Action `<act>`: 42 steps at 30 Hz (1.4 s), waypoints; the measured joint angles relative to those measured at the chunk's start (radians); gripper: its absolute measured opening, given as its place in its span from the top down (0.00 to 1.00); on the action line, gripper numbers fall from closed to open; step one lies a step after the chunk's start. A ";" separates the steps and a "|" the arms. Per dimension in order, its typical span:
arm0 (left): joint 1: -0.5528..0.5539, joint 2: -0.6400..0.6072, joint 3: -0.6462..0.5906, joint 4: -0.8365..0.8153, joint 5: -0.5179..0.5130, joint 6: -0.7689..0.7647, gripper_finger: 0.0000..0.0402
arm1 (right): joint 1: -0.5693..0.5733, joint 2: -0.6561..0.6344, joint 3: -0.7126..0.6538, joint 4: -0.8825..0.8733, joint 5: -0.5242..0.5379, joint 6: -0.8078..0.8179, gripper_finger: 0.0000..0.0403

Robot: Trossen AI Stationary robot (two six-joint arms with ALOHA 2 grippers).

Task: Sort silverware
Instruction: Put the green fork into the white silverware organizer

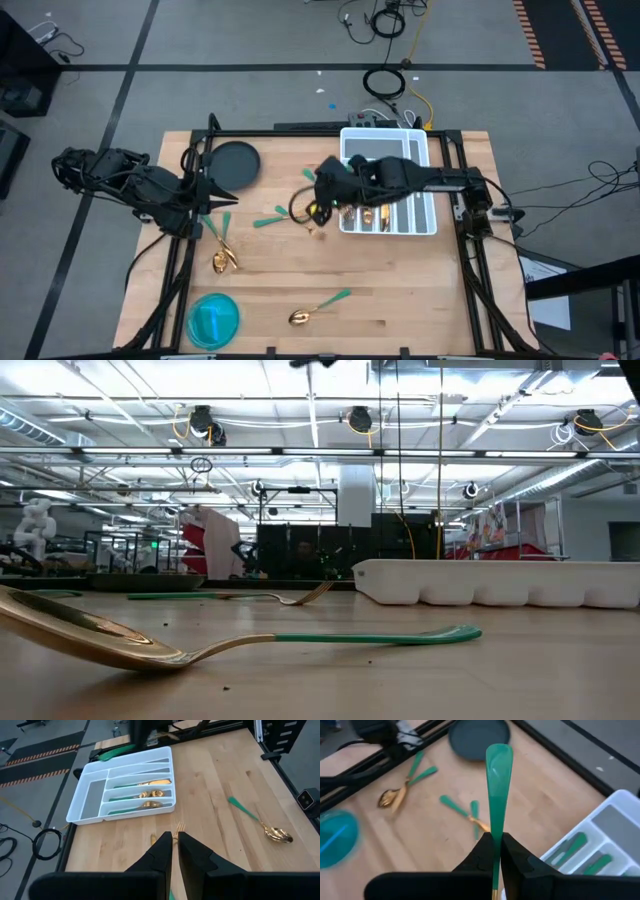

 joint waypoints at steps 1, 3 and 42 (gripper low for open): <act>0.000 0.000 0.000 0.000 0.000 -0.006 0.90 | -0.016 0.000 0.000 0.000 0.000 -0.006 1.00; 0.000 0.000 0.000 0.000 0.000 -0.012 0.90 | -0.049 0.000 0.000 0.000 0.000 -0.021 1.00; 0.000 0.000 0.000 -0.001 0.000 -0.018 0.90 | -0.402 0.000 0.000 -0.036 -0.056 -0.123 1.00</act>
